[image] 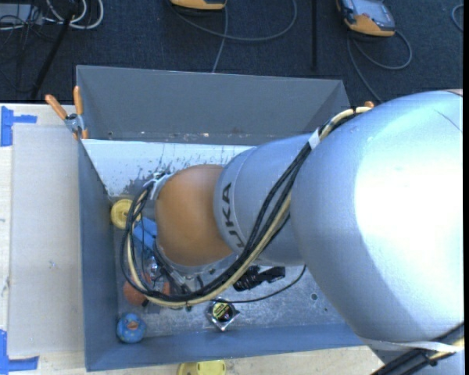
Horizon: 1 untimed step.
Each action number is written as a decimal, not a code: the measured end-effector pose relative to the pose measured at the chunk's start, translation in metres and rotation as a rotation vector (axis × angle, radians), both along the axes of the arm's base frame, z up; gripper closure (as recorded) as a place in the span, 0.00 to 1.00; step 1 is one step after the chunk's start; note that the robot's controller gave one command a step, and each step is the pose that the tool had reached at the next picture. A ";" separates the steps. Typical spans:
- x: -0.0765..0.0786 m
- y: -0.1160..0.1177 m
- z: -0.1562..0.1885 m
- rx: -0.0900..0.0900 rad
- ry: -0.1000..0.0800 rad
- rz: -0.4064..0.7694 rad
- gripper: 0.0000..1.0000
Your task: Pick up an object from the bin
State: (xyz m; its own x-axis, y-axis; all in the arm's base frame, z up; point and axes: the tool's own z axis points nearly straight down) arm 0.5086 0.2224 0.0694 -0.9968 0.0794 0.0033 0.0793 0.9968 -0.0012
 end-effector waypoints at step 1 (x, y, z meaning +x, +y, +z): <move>0.000 0.000 0.000 0.000 0.000 -0.001 1.00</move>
Offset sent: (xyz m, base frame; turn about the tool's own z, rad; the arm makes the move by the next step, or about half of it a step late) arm -0.0097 0.0045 0.1877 -0.0329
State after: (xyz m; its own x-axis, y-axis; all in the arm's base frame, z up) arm 0.5086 0.2223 0.0694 -0.9967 0.0806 0.0033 0.0806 0.9967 -0.0010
